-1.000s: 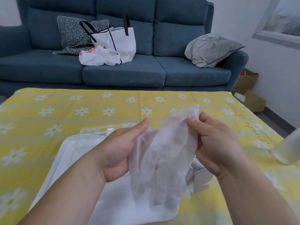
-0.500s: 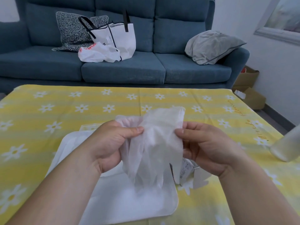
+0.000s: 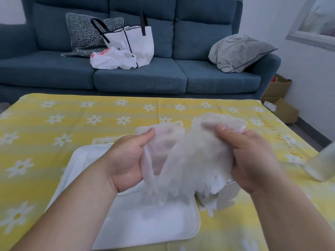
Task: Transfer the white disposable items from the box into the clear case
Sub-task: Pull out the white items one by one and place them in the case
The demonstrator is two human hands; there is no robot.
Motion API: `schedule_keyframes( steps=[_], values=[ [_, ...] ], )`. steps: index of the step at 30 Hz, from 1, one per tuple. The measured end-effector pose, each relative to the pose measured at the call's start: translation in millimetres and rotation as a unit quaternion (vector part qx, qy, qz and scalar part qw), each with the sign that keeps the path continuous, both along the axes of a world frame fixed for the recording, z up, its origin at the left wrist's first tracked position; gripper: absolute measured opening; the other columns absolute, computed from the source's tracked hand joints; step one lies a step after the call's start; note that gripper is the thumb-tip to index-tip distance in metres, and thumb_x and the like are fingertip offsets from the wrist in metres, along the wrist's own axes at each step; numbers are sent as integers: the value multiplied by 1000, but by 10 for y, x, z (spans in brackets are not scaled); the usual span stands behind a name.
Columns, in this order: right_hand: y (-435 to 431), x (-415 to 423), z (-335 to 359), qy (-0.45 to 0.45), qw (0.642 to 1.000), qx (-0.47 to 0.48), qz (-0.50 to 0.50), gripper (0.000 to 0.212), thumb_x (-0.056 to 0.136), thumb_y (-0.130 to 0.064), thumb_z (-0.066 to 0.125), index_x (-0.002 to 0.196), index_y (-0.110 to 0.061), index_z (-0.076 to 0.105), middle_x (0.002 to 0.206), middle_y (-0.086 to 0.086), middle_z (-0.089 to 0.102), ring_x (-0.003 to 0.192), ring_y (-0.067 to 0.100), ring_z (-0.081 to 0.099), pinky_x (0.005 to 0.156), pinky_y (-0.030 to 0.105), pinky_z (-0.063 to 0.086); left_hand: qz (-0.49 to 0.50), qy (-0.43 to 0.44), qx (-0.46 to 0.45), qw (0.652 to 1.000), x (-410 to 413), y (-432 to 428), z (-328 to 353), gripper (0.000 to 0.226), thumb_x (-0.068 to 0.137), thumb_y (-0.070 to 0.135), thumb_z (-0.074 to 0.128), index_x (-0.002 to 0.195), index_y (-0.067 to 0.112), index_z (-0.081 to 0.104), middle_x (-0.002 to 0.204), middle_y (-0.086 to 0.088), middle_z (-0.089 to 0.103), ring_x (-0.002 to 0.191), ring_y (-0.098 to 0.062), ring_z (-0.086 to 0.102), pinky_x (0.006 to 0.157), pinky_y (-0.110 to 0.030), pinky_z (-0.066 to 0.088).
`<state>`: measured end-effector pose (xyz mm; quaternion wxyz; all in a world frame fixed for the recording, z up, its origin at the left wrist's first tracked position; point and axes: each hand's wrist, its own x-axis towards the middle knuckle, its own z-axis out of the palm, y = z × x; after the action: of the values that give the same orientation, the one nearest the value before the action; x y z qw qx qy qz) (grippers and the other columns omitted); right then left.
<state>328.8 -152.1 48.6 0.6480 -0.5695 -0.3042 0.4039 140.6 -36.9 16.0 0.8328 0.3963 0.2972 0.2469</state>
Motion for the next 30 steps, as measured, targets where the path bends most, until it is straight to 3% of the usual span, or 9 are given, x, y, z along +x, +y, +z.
schedule_keyframes(
  steps=[6,9,13,16,19,22,26,28,30],
  values=[
    [-157,-20,214,-69,989,79,102,28,79,-22,58,86,-12,82,91,12,78,86,21,75,72,26,59,-12,-70,-34,997,-10,5,-39,46,103,29,32,135,12,61,134,-15,64,129,-38,56,112,-59,35],
    [-152,-141,246,-15,981,114,158,27,84,-16,56,89,-7,81,86,16,77,79,25,75,67,31,59,-44,-91,-43,994,7,-29,-68,47,100,32,36,134,12,63,131,-14,66,119,-33,64,101,-50,50],
    [-44,-229,93,-46,985,91,139,28,88,-25,60,101,-9,78,99,17,77,94,27,73,85,41,57,-77,-109,-42,990,88,-121,-29,57,95,46,37,116,9,75,112,-14,74,100,-27,73,84,-36,60],
    [50,-249,-40,-78,988,44,125,26,96,-17,55,101,-20,80,100,12,78,98,26,73,91,42,55,-130,-107,-44,985,108,-152,-16,81,92,68,26,132,9,64,135,-17,63,125,-30,61,108,-41,46],
    [85,-251,-79,-107,985,19,133,31,101,-11,49,102,-18,79,101,15,77,104,34,71,94,45,53,-170,-123,-30,977,98,-161,-25,90,88,77,28,138,7,58,139,-17,60,132,-31,54,113,-42,41],
    [90,-245,-60,-105,983,22,148,28,100,-13,52,105,-19,79,102,13,77,103,29,72,91,38,56,-166,-147,-8,975,95,-171,-38,75,87,63,56,137,6,59,133,-17,64,124,-29,60,104,-39,49],
    [97,-259,-55,-66,980,36,184,26,96,-20,58,110,-6,75,111,25,72,109,43,67,102,63,45,-133,-135,21,982,61,-183,-58,67,76,45,80,129,8,66,129,-15,66,119,-27,64,98,-36,52],
    [109,-261,-73,-64,978,29,196,27,99,-16,53,115,-4,72,114,26,71,111,43,66,103,65,43,-128,-123,30,984,52,-191,-63,62,75,37,82,127,6,67,129,-16,66,119,-28,64,98,-36,53],
    [112,-256,-88,-67,977,25,203,27,101,-7,50,117,-3,71,116,24,71,113,40,66,105,61,44,-112,-86,46,989,70,-213,-61,49,85,31,70,128,7,66,131,-16,66,122,-29,63,103,-38,51]
  ],
)
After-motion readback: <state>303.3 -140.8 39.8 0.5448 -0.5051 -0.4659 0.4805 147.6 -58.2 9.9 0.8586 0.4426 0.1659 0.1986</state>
